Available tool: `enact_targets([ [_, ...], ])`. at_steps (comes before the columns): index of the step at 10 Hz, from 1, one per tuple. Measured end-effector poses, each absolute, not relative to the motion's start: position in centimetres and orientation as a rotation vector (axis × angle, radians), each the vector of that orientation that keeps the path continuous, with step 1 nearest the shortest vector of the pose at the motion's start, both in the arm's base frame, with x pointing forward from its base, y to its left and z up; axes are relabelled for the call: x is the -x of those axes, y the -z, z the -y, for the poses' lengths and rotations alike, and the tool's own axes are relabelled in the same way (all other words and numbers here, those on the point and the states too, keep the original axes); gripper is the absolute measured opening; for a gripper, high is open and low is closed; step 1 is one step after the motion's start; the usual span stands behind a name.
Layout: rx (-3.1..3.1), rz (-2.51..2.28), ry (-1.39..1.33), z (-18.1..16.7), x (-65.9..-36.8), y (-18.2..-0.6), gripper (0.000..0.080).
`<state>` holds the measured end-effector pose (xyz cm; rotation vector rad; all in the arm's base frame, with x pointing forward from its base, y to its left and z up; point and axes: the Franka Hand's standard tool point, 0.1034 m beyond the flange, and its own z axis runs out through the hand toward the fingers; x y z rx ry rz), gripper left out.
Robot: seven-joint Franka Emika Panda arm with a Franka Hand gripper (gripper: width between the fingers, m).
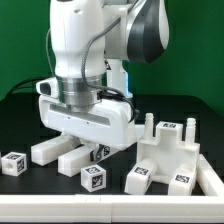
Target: Assemble chair
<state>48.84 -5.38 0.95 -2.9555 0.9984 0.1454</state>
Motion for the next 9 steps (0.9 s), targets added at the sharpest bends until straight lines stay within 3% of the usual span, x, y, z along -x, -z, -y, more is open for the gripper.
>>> enact_targets([
  [3,3.044,-0.69,-0.134,5.9,-46.3,-0.9,0.0282],
  [9,3.08,-0.446,-0.133,6.3,-46.2,-0.8,0.0284],
])
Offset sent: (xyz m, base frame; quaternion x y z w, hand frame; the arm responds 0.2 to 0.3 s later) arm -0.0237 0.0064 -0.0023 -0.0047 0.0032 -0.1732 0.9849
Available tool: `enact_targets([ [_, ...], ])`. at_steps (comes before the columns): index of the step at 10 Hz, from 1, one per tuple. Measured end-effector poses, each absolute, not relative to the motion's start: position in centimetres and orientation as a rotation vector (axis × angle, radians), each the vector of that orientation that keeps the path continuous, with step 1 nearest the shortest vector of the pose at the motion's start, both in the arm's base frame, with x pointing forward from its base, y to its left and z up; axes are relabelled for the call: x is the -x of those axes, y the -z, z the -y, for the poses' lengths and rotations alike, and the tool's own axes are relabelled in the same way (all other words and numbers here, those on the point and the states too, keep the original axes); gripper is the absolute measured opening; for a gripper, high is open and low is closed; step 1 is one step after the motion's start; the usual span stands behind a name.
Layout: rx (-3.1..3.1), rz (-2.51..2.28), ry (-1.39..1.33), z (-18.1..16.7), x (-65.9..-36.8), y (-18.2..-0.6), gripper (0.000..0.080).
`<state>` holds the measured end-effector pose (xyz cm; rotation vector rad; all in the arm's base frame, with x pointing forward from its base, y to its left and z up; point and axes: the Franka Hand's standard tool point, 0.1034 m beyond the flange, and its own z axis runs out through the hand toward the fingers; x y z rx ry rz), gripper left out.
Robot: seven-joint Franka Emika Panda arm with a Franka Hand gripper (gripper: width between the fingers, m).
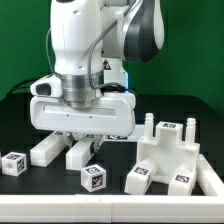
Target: Assemble chair
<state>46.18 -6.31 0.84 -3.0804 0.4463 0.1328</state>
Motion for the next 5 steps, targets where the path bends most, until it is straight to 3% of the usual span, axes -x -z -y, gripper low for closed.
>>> enact_targets([
  [1,3.08,-0.446,-0.133,6.3,-46.2,-0.8,0.0335],
  [2,3.08,-0.448,-0.132,6.3,-46.2,-0.9,0.0471],
  [3,3.082,-0.496,-0.086,6.1,-46.8,-1.4,0.0471],
  [4,3.078,-0.494,-0.065,6.0,-46.8,-2.1,0.0605],
  [5,3.1,-0.492,0.034,6.1,-46.6,-2.8,0.064],
])
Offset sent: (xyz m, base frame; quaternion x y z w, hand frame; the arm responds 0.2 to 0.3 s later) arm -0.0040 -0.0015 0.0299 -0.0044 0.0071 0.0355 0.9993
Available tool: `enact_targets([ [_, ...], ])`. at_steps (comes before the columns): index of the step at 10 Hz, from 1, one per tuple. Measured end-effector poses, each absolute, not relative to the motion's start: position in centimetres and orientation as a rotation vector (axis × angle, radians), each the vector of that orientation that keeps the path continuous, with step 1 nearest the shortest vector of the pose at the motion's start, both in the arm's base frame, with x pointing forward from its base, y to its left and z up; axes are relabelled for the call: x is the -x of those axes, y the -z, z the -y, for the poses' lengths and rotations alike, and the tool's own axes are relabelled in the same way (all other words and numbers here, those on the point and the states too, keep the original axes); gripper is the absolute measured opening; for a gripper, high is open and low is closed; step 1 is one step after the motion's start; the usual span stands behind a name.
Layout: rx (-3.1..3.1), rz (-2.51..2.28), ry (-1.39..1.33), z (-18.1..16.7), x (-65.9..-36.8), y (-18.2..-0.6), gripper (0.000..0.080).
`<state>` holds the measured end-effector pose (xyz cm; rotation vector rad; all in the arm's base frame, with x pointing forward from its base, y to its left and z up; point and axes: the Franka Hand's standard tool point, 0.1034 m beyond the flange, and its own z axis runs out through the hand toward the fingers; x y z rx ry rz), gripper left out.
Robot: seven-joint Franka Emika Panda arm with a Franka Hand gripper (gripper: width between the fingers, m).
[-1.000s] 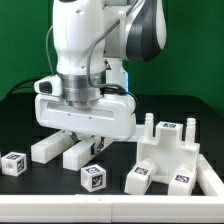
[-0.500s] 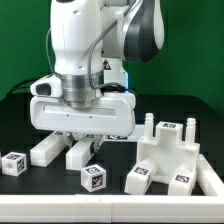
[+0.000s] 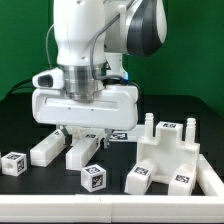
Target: Assemble chair
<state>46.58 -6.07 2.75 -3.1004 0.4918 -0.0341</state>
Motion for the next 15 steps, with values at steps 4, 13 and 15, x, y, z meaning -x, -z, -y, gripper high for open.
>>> enact_targets([
  [4,3.216,-0.429,0.533,8.1,-45.4,-3.5,0.0649],
  [13,3.214,-0.307,0.529,5.1,-44.6,-2.5,0.0649],
  [15,3.237,-0.19,0.581,4.5,-44.7,-2.3,0.0649],
])
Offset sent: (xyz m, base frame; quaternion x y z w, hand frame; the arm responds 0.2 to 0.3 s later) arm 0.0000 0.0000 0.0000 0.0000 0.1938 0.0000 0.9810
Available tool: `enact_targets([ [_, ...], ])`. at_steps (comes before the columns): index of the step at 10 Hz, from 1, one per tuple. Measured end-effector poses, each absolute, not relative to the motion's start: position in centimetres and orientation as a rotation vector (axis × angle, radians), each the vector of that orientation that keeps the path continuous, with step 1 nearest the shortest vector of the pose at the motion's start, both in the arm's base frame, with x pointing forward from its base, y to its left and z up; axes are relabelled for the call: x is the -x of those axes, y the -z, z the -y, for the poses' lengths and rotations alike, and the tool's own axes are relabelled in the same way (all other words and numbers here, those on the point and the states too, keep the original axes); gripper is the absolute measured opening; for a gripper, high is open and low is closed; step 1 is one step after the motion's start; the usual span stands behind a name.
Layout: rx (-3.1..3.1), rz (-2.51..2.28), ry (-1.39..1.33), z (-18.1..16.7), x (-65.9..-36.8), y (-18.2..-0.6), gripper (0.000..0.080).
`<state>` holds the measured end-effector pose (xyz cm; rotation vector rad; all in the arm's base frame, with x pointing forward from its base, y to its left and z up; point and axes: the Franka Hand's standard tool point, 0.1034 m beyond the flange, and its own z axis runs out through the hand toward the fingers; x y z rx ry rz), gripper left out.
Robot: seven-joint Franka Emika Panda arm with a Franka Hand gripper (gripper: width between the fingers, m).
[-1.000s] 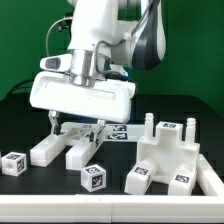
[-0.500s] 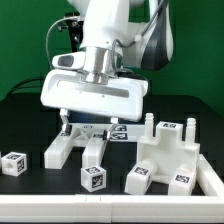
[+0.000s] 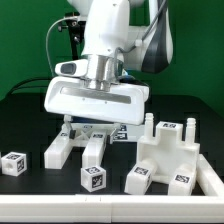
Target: Assemble chair
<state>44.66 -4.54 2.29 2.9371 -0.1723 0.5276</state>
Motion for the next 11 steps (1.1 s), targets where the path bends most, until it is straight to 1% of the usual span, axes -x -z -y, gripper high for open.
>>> enact_targets([
  [1,-2.929,0.028,-0.523,3.0,-43.9,-1.2,0.0649],
  [2,-2.952,-0.069,-0.458,2.0,-43.4,-0.6,0.0649],
  [4,-2.971,-0.07,-0.4,1.7,-42.9,-0.4,0.0649],
  [7,-2.973,-0.072,-0.395,1.7,-42.9,-0.3,0.0649],
  [8,-2.975,-0.085,-0.394,2.1,-43.3,-0.6,0.0649],
  [10,-3.015,-0.08,-0.354,3.5,-44.0,-2.4,0.0649],
  [11,-3.052,-0.062,-0.286,4.8,-43.6,-2.9,0.0649],
])
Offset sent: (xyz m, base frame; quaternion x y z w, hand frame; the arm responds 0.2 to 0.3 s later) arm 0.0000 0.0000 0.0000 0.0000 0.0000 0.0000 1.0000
